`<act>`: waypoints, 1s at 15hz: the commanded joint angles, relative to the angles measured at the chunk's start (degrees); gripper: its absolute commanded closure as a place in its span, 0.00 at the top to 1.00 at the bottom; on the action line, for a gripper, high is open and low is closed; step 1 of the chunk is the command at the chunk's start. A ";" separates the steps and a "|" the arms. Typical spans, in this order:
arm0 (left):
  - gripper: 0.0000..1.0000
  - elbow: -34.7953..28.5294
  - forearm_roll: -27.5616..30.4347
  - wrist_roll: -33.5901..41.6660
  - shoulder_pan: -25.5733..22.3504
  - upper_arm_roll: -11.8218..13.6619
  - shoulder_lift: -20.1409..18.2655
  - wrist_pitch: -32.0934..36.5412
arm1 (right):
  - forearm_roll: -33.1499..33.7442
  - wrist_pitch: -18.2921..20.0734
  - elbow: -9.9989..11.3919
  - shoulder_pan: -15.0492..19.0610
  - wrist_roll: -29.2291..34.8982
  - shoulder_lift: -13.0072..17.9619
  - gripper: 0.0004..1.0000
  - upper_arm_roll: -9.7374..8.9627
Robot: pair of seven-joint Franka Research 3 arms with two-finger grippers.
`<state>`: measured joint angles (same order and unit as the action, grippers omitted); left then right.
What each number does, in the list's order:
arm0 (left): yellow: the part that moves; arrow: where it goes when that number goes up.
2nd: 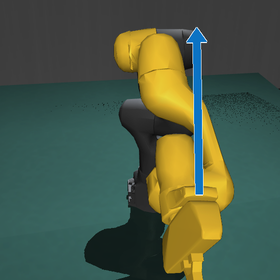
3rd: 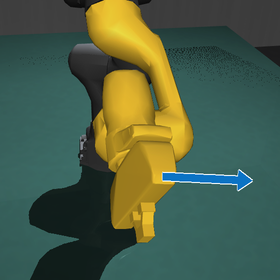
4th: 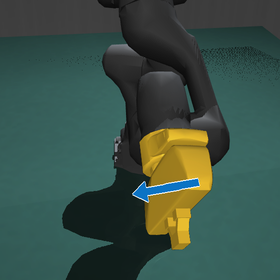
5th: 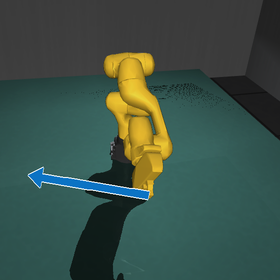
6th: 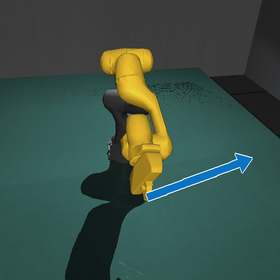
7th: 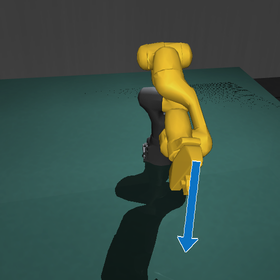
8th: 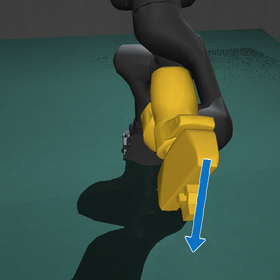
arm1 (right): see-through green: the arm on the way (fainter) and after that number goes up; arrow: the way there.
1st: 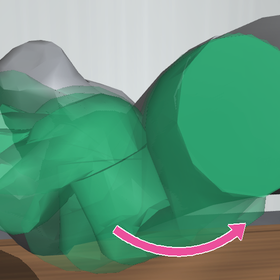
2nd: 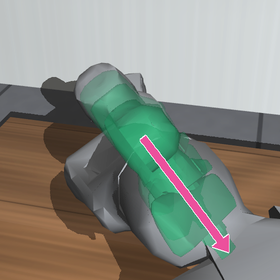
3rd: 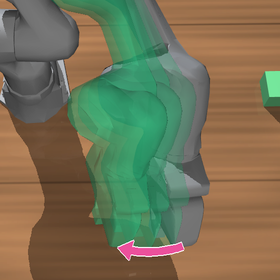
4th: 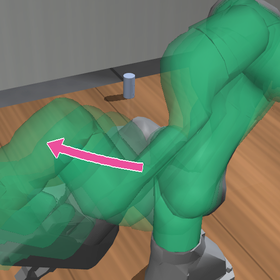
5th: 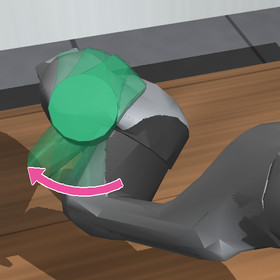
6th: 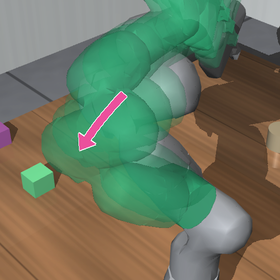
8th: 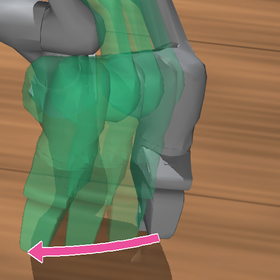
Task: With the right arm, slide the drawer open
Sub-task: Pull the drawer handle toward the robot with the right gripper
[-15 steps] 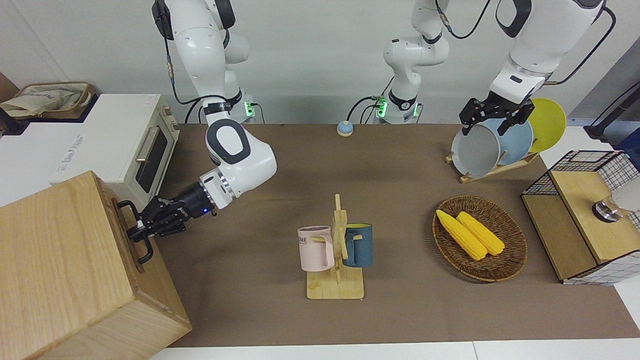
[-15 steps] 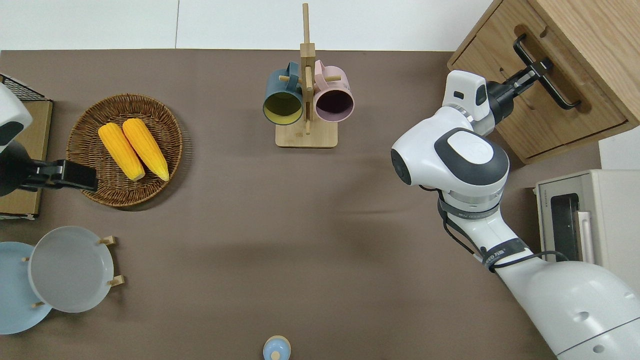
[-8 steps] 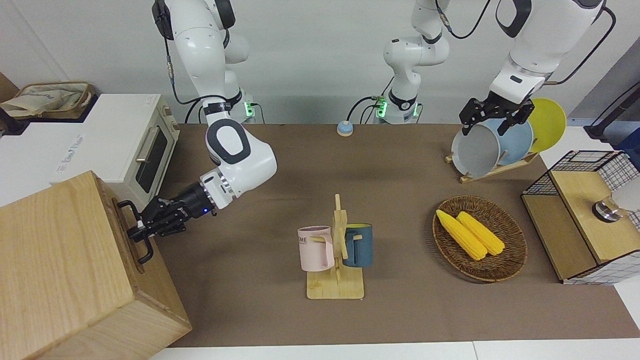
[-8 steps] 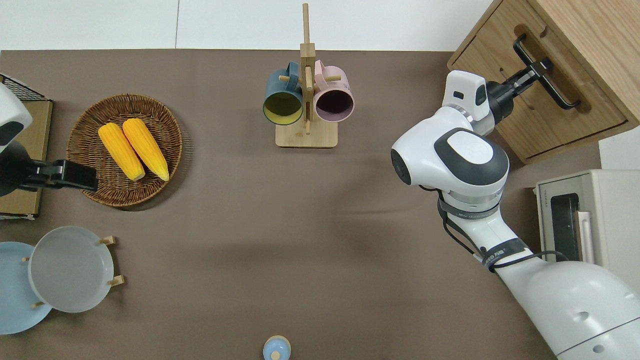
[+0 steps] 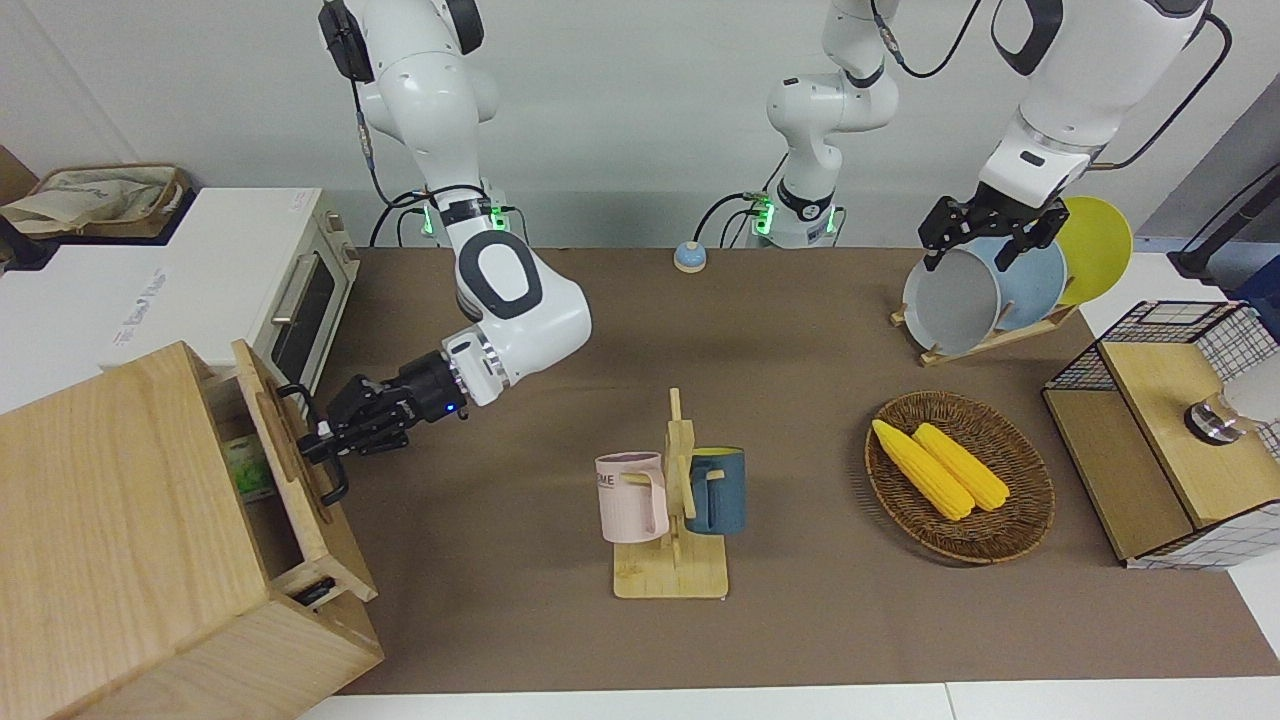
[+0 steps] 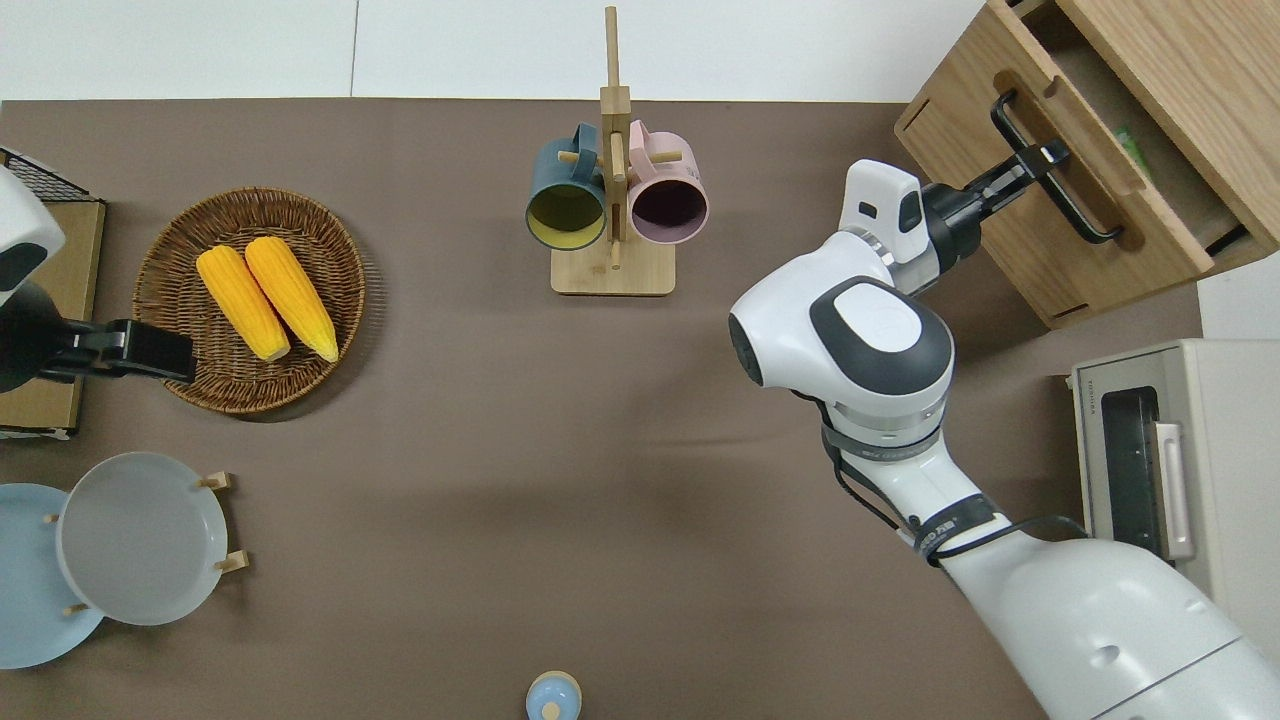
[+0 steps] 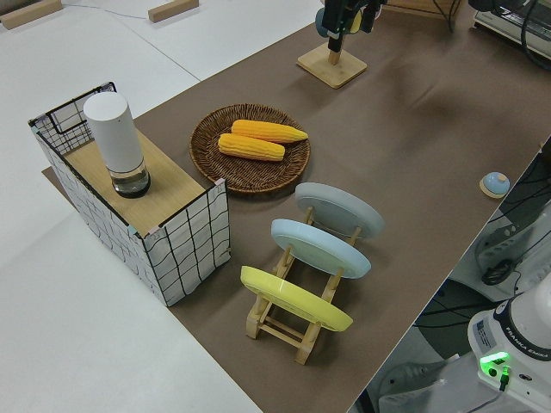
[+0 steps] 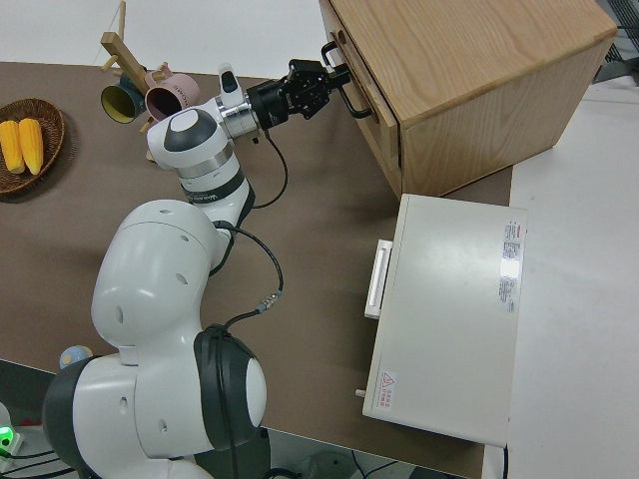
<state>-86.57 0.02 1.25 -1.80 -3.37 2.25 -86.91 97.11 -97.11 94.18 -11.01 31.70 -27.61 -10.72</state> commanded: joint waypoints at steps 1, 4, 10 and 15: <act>0.99 1.49 -0.98 0.51 -0.31 -0.41 0.65 1.13 | -2.18 4.20 -0.49 -3.92 -1.99 0.27 0.00 -0.27; 0.99 1.49 -0.98 0.51 -0.31 -0.41 0.65 1.13 | -4.81 7.10 -0.49 -6.82 -2.69 0.62 0.00 -0.35; 0.99 1.49 -0.98 0.51 -0.31 -0.41 0.65 1.13 | -9.04 12.20 -0.75 -12.97 -2.69 1.06 0.00 -0.36; 0.99 1.49 -0.98 0.51 -0.31 -0.41 0.65 1.13 | -11.06 15.98 -1.10 -17.19 -3.39 1.24 0.00 -0.44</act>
<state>-86.57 0.02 1.25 -1.80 -3.37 2.25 -86.91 86.91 -82.70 94.07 -25.80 31.61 -27.14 -11.14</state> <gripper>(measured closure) 0.004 0.824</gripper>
